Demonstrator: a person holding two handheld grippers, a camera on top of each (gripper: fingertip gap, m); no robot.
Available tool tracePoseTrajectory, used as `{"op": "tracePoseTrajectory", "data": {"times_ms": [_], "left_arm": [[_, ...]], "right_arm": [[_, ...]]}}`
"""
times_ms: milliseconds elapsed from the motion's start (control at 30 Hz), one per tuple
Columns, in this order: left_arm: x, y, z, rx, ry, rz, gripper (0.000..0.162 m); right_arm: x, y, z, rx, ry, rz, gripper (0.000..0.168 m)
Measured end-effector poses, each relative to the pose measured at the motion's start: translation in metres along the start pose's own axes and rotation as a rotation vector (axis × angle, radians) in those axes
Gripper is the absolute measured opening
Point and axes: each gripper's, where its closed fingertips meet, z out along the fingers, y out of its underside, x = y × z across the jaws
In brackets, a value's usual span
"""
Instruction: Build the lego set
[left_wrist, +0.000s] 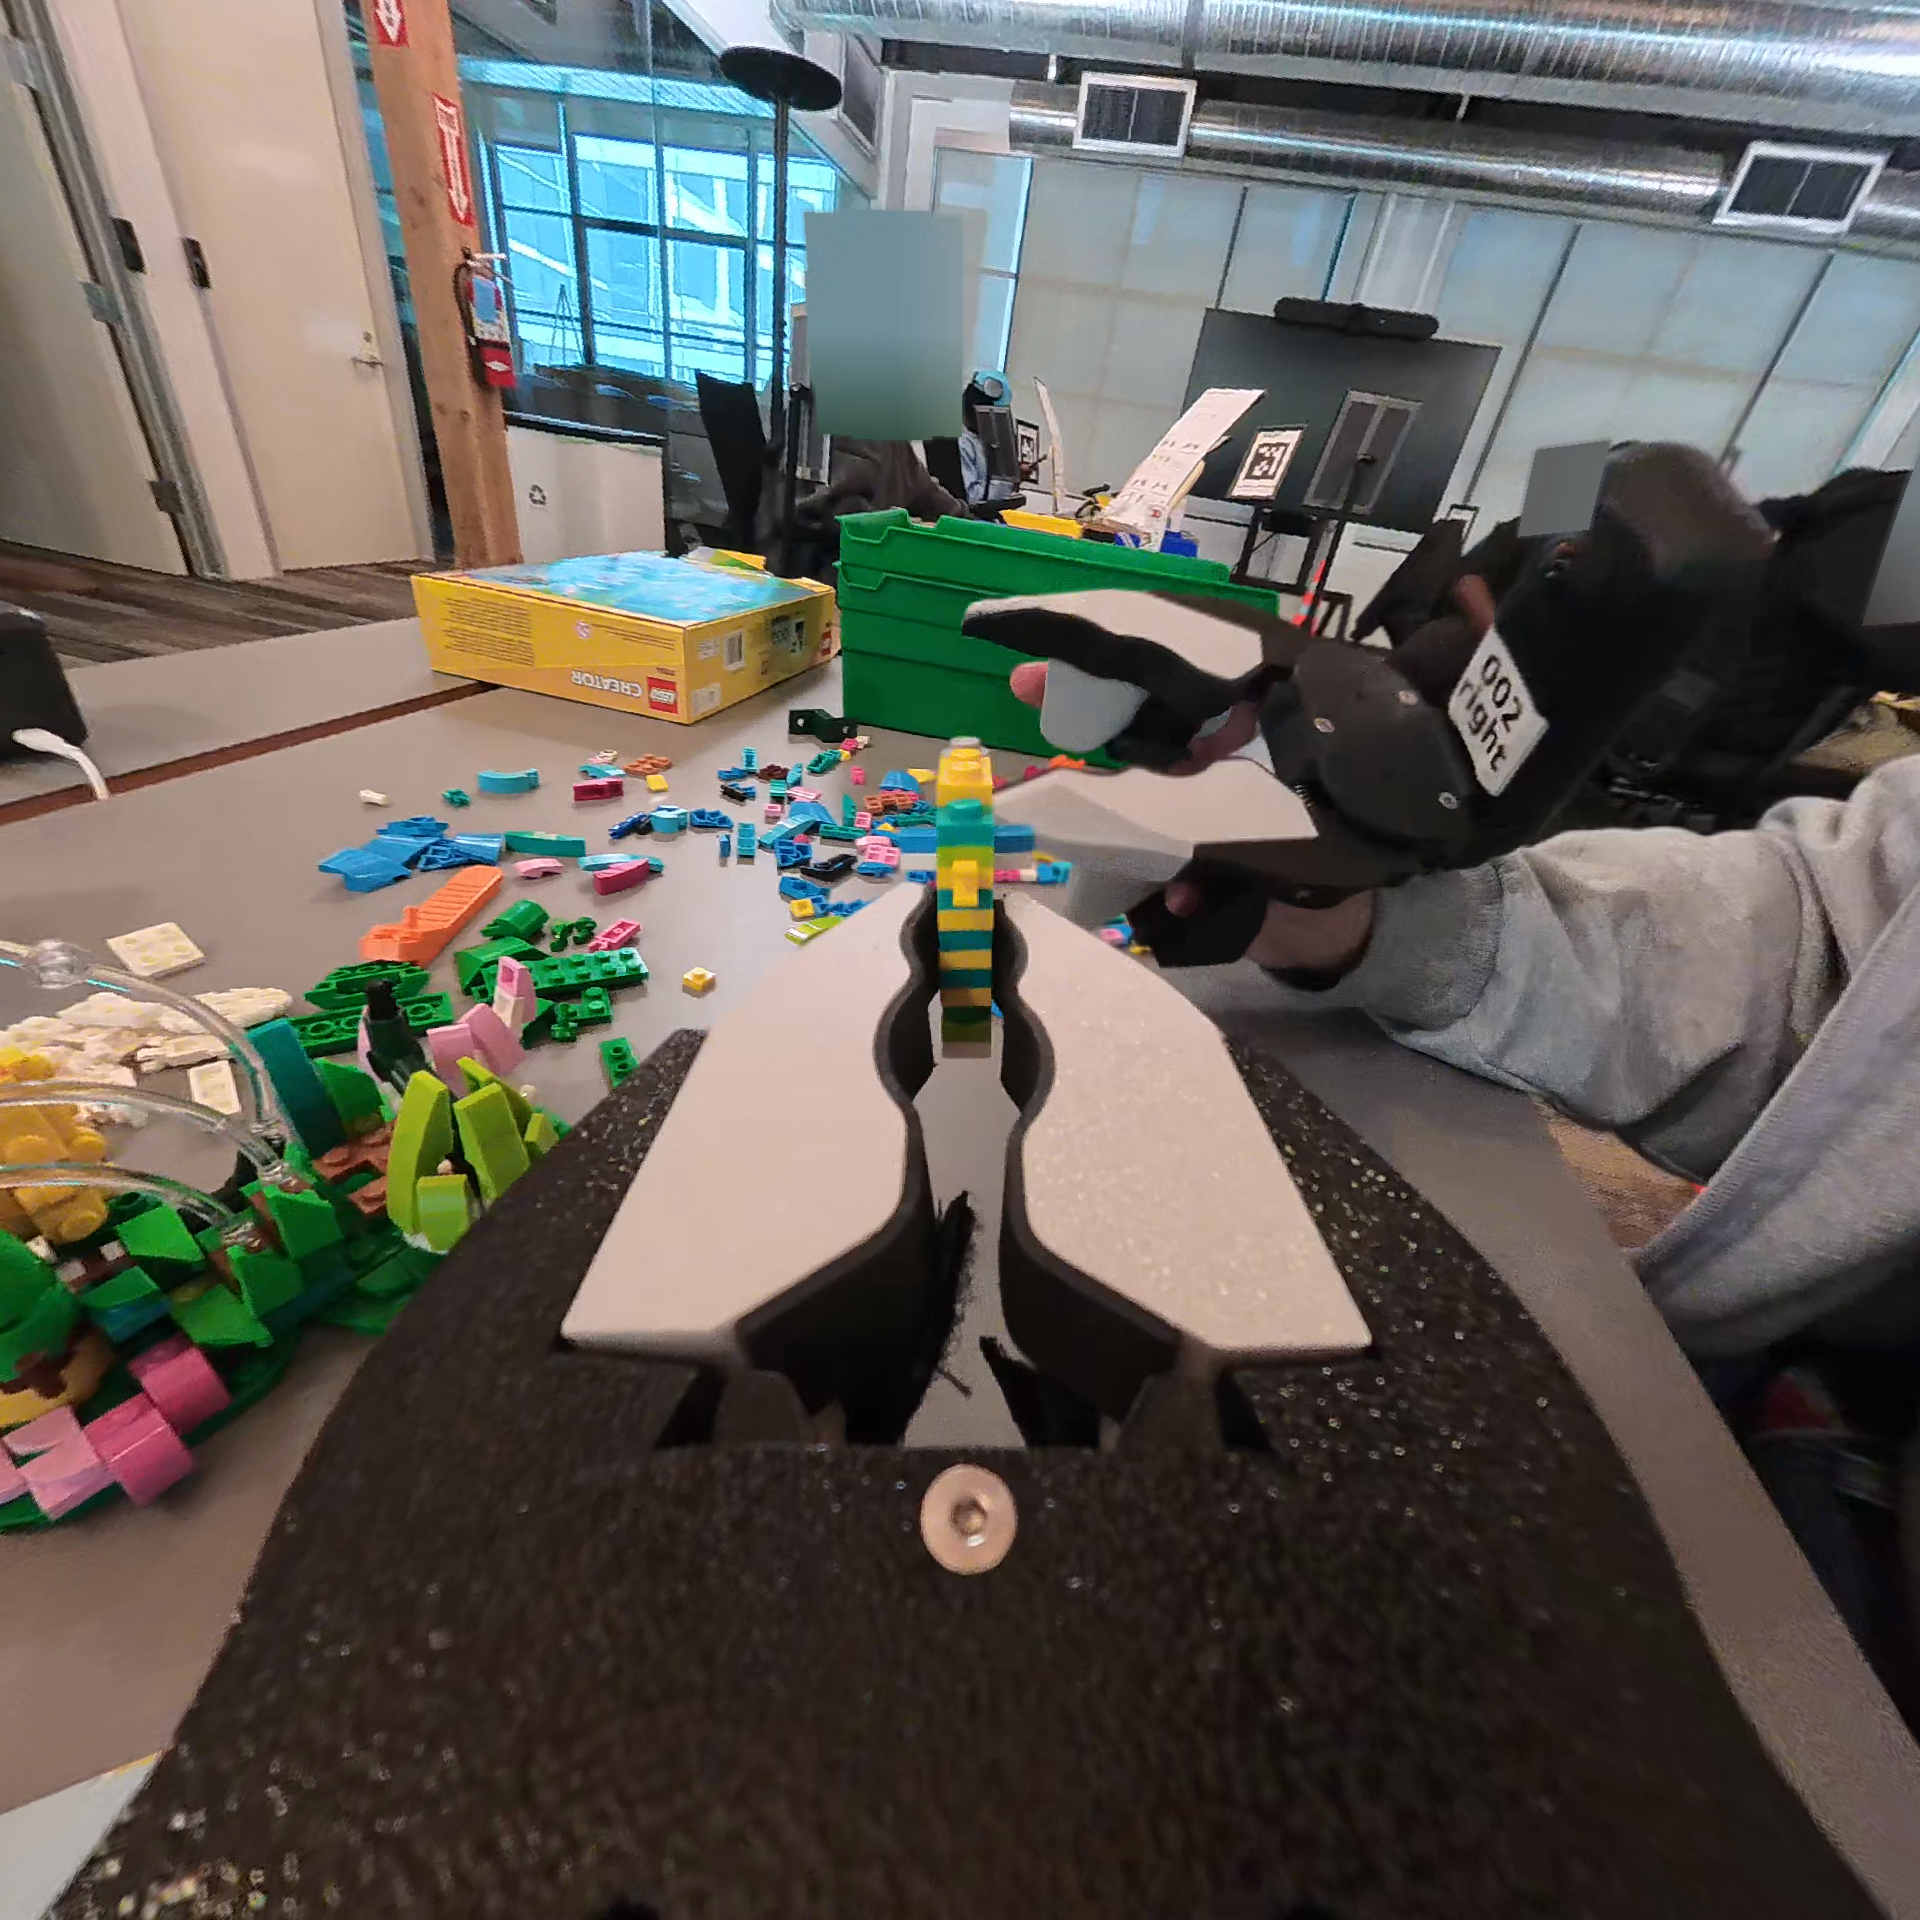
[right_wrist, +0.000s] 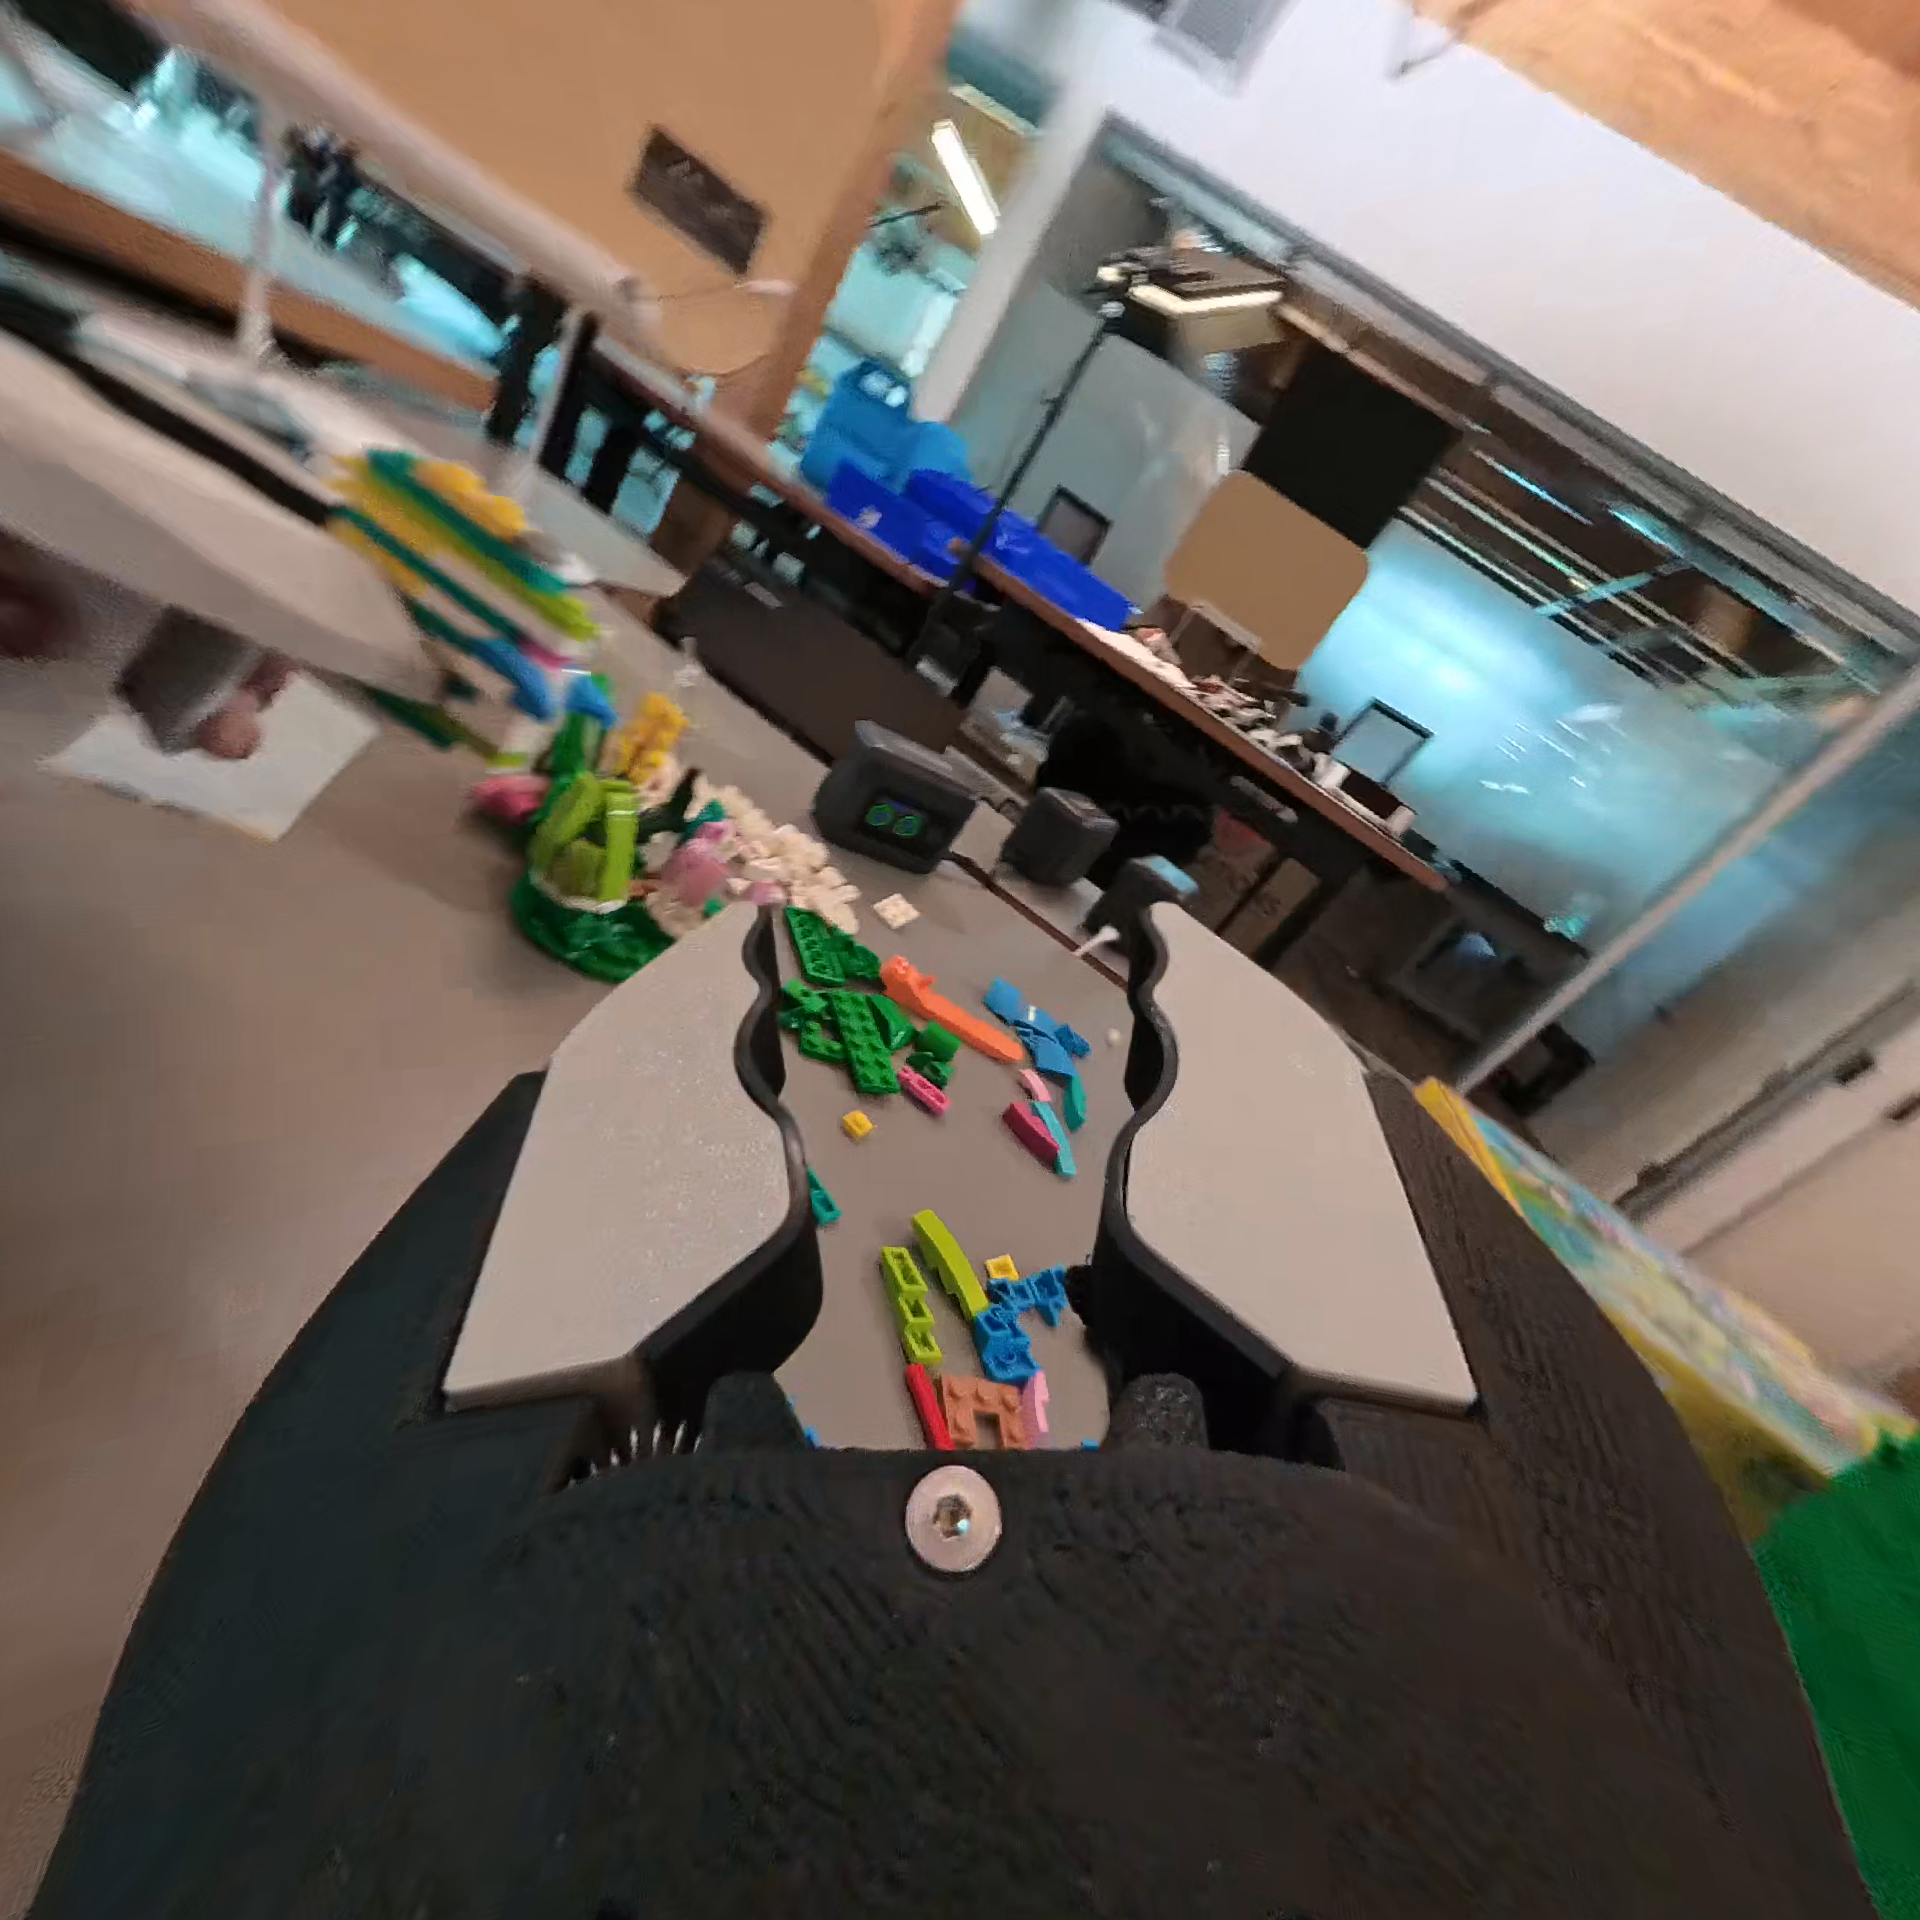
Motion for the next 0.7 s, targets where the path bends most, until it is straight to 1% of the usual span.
{"op": "tracePoseTrajectory", "data": {"times_ms": [100,233,367,433,567,633,700], "left_arm": [[0.001,0.000,0.000,0.008,0.008,0.008,0.008],[0.004,-0.002,0.000,0.027,0.023,0.019,0.008],[0.006,-0.002,0.001,0.027,0.020,0.044,0.008],[0.008,-0.001,0.002,0.021,0.022,0.060,0.008],[0.012,0.001,0.003,0.015,0.009,0.124,0.008],[0.008,0.002,0.003,0.009,-0.069,0.158,0.008],[-0.002,-0.002,-0.001,0.038,-0.236,0.134,0.008]], "right_arm": [[0.010,0.008,0.000,0.006,0.011,0.130,0.057],[0.020,0.008,-0.002,0.045,0.020,0.227,0.052],[0.027,0.013,-0.004,0.053,0.025,0.333,0.050],[0.031,0.013,-0.006,0.065,0.039,0.355,0.047],[0.034,0.013,-0.008,0.079,0.063,0.333,0.041],[0.035,0.011,-0.009,0.089,0.073,0.319,0.038],[0.034,0.009,-0.011,0.099,0.073,0.314,0.032]]}}
